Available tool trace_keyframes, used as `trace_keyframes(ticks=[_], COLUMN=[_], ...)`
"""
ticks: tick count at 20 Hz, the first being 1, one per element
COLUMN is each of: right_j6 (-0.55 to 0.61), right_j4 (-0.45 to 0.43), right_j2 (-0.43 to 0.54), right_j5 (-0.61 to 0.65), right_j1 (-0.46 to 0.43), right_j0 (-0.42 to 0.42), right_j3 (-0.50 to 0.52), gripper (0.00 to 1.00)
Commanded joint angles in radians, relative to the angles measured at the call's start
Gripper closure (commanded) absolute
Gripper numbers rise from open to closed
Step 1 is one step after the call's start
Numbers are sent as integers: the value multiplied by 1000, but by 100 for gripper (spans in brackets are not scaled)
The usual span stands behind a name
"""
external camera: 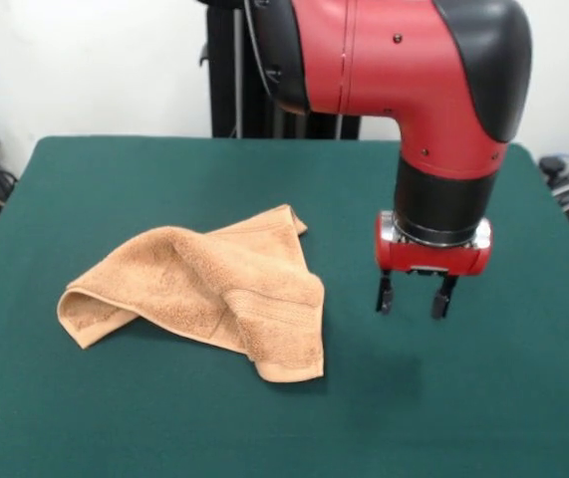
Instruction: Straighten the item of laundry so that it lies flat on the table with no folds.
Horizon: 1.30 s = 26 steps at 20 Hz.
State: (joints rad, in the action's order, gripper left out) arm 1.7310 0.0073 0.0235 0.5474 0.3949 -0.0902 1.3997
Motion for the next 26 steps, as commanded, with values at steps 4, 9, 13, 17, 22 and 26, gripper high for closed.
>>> trace_keyframes(ticks=[4, 9, 13, 17, 22, 26], right_j6=[70, 119, 131, 148, 168, 180], right_j4=[-22, 14, 10, 11, 1, 6], right_j2=[18, 32, 24, 12, -16, -24], right_j5=[132, 110, 107, 128, 132, 143], right_j1=[-58, -64, -73, -79, -63, -44], right_j0=[-21, -38, -31, -19, 6, 18], right_j3=[-79, -66, -76, -92, -80, -55], gripper=[0, 0, 0, 0, 0, 0])
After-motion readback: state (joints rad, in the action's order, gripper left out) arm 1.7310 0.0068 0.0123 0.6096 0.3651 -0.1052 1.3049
